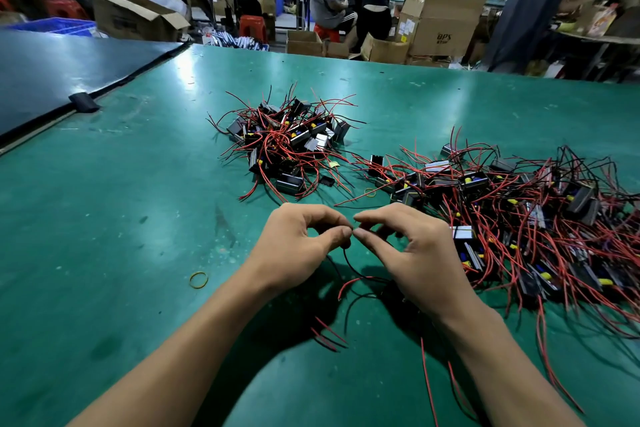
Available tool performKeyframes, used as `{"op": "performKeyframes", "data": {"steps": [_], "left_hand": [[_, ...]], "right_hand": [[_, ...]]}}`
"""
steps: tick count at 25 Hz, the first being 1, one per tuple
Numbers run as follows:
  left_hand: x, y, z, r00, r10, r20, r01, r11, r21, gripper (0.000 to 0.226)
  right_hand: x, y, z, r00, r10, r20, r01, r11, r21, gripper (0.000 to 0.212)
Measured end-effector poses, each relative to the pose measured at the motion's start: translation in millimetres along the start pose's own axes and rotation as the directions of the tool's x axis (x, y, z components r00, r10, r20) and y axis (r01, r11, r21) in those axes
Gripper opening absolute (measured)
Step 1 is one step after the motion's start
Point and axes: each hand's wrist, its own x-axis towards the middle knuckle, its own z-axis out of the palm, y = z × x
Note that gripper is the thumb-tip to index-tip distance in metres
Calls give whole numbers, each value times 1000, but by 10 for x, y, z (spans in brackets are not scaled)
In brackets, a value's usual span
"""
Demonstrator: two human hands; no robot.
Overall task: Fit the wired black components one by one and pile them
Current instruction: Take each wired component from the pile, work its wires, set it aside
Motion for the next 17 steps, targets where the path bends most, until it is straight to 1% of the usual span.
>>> {"op": "performKeyframes", "data": {"steps": [2, 4, 5, 6, 8, 10, 11, 12, 13, 14, 15, 17], "left_hand": [[-3, 6, -22, 1000, -6, 27, 6, 1000, -11, 9], [-7, 11, -32, 999, 1, 33, 0, 1000, -20, 10], [-11, 13, -27, 1000, 6, 28, -6, 1000, -22, 9], [-14, 17, -18, 1000, 18, 17, -17, 1000, -15, 8], [-21, 19, 8, 997, 74, -19, -73, 997, 38, 7], [-25, 15, 24, 987, 150, -53, -142, 982, 122, 7], [-23, 9, 21, 984, 168, -62, -157, 977, 145, 7], [-20, 0, 15, 983, 171, -64, -160, 976, 147, 7], [-16, -9, 10, 985, 164, -59, -154, 978, 137, 7], [-15, -18, 8, 988, 149, -50, -142, 982, 126, 8], [-13, -24, 10, 990, 132, -43, -126, 985, 118, 9], [-6, -35, 16, 994, 104, -36, -100, 989, 110, 10]], "right_hand": [[7, 47, -3, 998, -52, 21, 54, 995, -78, 13], [-7, 46, -6, 997, -55, 45, 60, 990, -124, 8], [-15, 25, -2, 998, -37, 57, 43, 993, -113, 7], [-20, -2, 7, 998, 6, 65, -1, 997, -83, 8], [-8, -61, 39, 980, 178, 87, -181, 983, 31, 13], [25, -74, 50, 912, 374, 167, -403, 895, 191, 18], [39, -73, 37, 874, 431, 223, -479, 841, 251, 18], [40, -65, 12, 855, 444, 269, -509, 817, 271, 17], [33, -54, -10, 858, 429, 284, -499, 827, 258, 15], [21, -44, -28, 879, 396, 264, -455, 864, 218, 11], [14, -38, -40, 914, 344, 216, -381, 911, 159, 7], [6, -38, -43, 973, 190, 132, -196, 980, 36, 11]]}}
